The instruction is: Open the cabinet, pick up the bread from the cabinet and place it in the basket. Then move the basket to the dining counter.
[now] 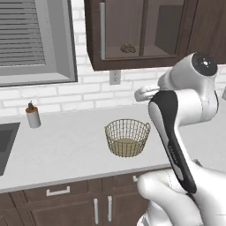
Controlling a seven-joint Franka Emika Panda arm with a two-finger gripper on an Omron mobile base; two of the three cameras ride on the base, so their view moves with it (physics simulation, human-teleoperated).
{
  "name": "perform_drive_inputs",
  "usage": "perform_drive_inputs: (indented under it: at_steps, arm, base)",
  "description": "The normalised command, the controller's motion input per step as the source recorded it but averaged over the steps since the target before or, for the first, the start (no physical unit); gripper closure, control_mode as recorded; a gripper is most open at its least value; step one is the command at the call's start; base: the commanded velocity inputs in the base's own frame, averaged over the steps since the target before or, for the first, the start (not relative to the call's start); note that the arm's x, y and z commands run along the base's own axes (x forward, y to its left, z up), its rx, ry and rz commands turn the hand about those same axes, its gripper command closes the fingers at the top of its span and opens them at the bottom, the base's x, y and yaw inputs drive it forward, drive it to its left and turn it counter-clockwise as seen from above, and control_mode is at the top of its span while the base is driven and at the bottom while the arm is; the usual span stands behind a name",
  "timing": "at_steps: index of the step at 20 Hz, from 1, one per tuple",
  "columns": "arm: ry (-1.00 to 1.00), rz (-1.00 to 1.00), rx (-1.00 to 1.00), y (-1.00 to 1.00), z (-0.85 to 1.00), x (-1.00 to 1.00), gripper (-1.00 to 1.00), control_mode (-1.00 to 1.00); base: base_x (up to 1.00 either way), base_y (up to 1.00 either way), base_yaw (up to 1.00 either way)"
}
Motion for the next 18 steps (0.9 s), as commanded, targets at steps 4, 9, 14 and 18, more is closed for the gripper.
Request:
perform_drive_inputs:
  at_steps: [4, 9, 14, 18]
  arm:
    - [-0.63, 0.00, 0.06, 0.35, 1.00, -0.27, -1.00, -1.00]
    - [-0.66, 0.02, 0.13, 0.36, 0.90, -0.20, -1.00, -1.00]
    - [-0.65, 0.07, 0.16, 0.38, 0.32, 0.07, -1.00, -1.00]
    - [-0.44, 0.04, 0.11, 0.44, 0.00, 0.53, -1.00, -1.00]
  base:
    - [0.00, 0.00, 0.00]
    - [0.00, 0.00, 0.00]
    - [0.00, 0.00, 0.00]
    - [0.00, 0.00, 0.00]
